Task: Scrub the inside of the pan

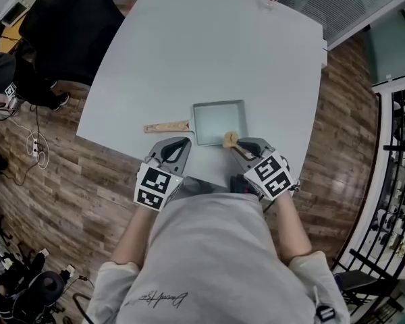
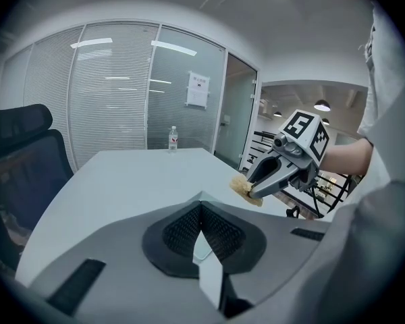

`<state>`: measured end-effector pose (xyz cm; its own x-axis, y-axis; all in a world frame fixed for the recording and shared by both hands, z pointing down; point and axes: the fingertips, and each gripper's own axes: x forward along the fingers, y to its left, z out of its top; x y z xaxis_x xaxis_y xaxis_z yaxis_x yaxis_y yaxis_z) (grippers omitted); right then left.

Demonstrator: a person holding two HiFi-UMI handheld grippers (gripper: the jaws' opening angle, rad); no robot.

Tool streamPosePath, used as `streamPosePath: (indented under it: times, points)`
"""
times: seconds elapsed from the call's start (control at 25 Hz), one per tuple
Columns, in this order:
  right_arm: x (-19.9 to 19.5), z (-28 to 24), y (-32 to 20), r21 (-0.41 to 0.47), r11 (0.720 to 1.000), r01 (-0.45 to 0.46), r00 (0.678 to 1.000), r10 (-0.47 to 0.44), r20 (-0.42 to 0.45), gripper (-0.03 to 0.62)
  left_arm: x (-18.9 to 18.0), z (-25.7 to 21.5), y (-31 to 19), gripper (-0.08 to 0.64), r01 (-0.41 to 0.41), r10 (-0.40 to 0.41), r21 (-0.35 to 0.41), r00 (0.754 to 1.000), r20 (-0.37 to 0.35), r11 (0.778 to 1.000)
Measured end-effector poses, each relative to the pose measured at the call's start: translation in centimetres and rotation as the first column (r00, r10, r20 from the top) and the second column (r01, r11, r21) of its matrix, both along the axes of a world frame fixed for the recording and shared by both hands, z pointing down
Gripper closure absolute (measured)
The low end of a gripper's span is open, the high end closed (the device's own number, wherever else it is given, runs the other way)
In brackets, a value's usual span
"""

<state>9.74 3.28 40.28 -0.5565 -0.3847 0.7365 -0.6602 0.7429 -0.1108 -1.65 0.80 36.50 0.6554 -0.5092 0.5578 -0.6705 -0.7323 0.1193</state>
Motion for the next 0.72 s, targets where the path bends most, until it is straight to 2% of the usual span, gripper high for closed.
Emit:
streamPosePath:
  times: [0.72]
  points:
    - [-0.3,-0.6,1.0,0.0,0.999,0.035,0.999,-0.035,0.017,0.523,0.7,-1.0,1.3,0.549,0.0,0.0,0.003,1.0,-0.01,1.0]
